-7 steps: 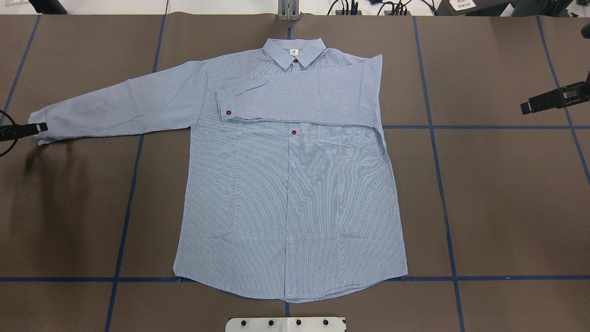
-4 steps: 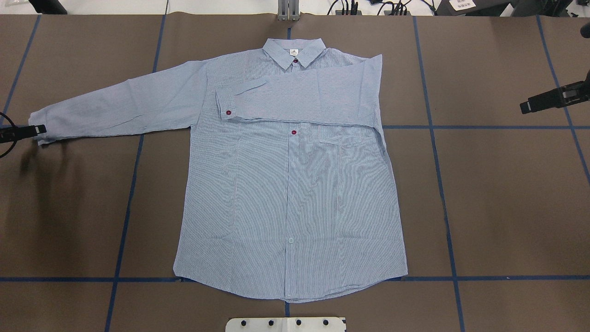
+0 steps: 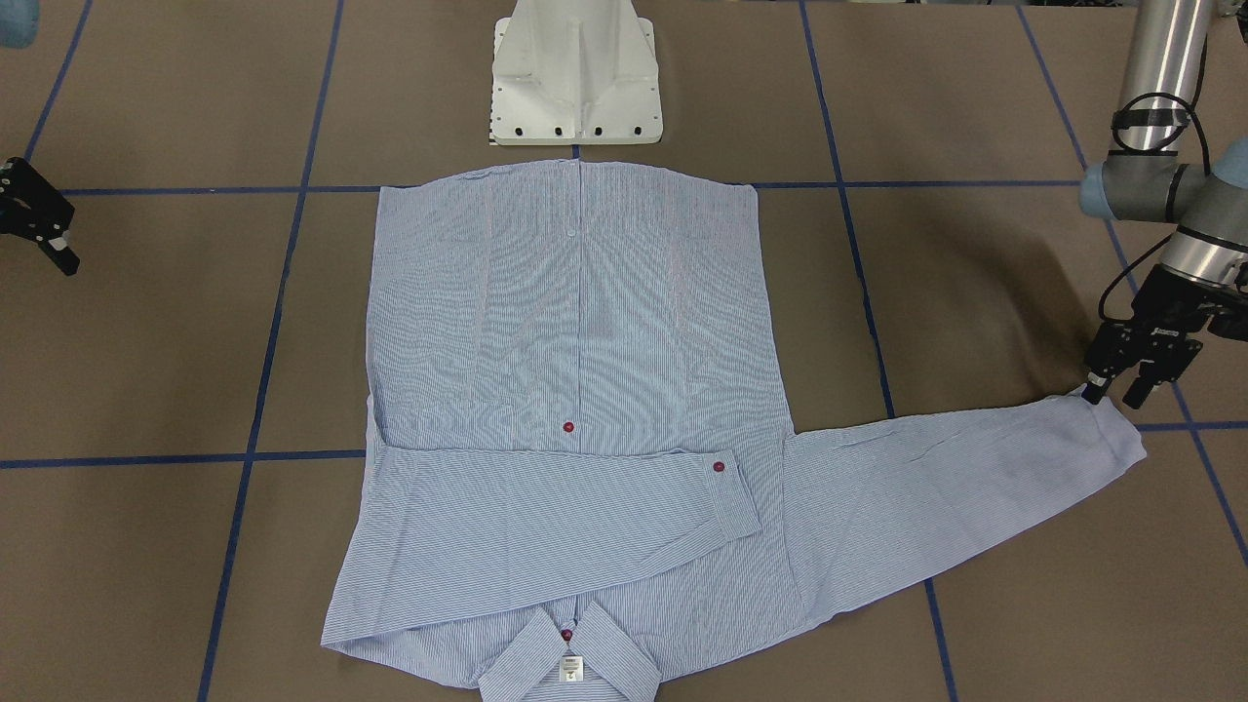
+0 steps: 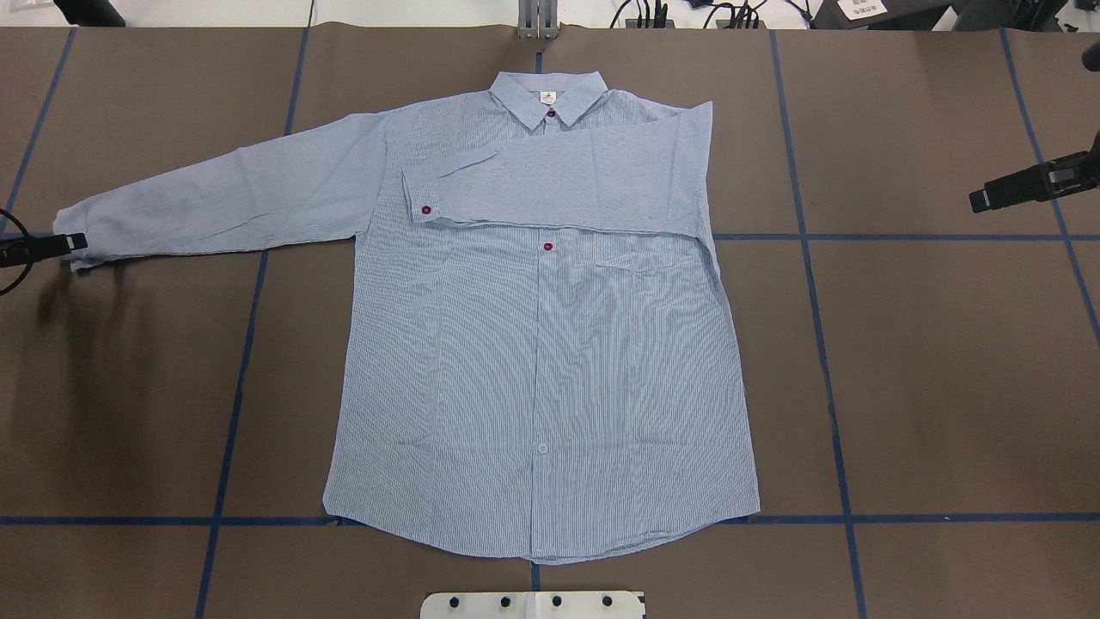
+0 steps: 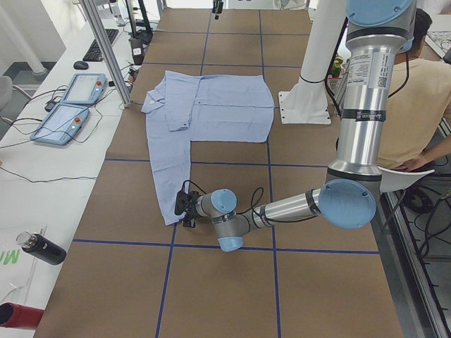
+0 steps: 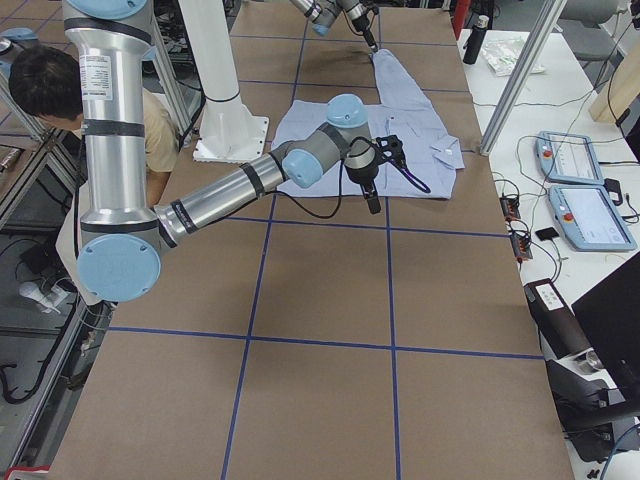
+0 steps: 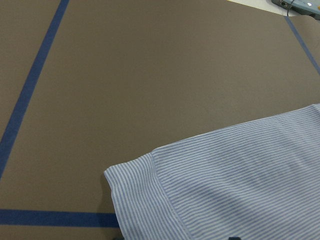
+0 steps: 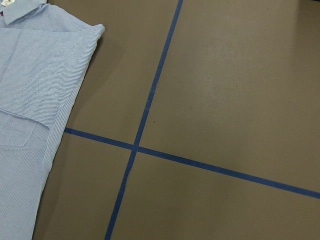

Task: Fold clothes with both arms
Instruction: 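Lower the left gripper to the cuff of the sleeve nearest it and grasp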

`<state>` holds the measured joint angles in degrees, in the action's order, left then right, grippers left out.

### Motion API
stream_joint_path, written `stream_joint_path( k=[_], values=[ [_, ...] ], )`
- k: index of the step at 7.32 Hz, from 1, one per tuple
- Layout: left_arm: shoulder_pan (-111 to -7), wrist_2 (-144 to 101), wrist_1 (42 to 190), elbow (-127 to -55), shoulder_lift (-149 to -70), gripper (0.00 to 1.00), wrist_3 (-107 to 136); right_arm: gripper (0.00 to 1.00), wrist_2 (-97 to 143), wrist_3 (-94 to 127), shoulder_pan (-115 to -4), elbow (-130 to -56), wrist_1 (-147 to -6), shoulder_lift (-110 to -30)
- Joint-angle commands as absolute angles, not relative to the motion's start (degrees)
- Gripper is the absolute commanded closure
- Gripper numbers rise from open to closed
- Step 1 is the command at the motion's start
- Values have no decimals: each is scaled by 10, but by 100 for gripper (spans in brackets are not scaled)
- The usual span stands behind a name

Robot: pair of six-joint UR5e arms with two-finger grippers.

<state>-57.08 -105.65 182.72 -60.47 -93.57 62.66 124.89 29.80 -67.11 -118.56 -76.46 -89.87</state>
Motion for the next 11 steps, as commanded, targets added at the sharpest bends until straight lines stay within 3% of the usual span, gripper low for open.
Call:
stream_joint_path(
  k=[1,6,8,9,10,11],
  values=[
    [-562,-1056,1827,-605,-936,27,627,0,1249,298,-671,-1186,-765,-901],
    [-560,-1056,1828,-605,-935,28,626,0,1249,298,-671,-1186,-765,-902],
    [-560,-1056,1828,-602,-935,49,627,0,1249,298,-671,-1186,-765,-902],
    [-560,-1056,1828,-602,-935,67,627,0,1249,299,-671,-1186,-765,-902],
    [-560,-1056,1828,-604,-935,93,627,0,1249,298,-671,-1186,-765,-902],
    [-561,-1059,1830,-610,-934,100,626,0,1249,300,-671,-1186,-765,-902]
  ],
)
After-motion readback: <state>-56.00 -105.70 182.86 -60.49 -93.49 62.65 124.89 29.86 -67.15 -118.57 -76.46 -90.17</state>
